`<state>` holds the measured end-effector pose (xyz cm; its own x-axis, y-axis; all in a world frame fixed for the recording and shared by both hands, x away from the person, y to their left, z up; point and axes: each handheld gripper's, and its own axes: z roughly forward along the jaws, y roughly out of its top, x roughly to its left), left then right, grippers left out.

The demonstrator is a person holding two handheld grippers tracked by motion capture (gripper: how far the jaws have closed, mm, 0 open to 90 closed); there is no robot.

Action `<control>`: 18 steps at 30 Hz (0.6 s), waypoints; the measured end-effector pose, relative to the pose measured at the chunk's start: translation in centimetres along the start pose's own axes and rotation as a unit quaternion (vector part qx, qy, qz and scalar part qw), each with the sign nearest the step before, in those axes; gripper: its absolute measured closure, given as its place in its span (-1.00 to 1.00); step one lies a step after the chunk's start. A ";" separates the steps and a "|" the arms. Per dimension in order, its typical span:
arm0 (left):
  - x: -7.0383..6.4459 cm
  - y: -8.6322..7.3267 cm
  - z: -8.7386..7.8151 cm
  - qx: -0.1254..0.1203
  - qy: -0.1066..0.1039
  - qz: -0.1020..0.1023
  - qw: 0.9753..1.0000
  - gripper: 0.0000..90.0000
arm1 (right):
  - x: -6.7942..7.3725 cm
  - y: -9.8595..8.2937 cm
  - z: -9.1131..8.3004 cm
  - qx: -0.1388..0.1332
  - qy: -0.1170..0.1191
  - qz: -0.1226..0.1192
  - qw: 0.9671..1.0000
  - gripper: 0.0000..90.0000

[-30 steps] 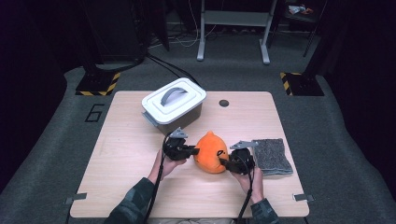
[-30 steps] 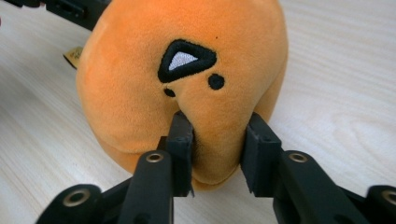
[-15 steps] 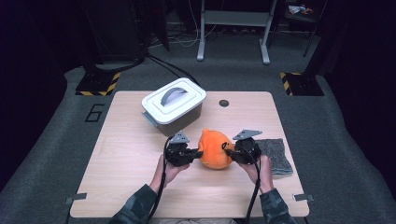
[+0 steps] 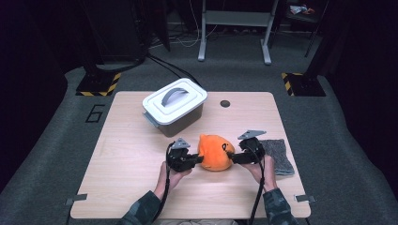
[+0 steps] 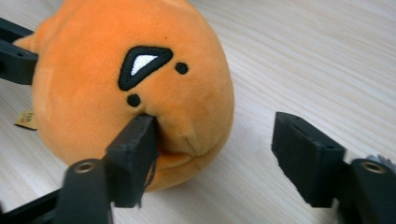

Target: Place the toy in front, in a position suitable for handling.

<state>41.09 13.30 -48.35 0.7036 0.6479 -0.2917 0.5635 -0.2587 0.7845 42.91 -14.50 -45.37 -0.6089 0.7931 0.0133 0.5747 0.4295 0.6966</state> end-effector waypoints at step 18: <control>0.5 1.6 -1.2 0.002 0.011 0.065 0.998 -0.16 | -2.3 -3.9 -3.2 -0.037 -0.034 0.076 0.996 -0.54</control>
<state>41.88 14.09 -46.58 0.7616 0.6239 -0.1754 0.4696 -0.3446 0.8129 40.30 -19.41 -45.83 -0.4784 0.8749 0.0757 0.6132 0.2712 0.7419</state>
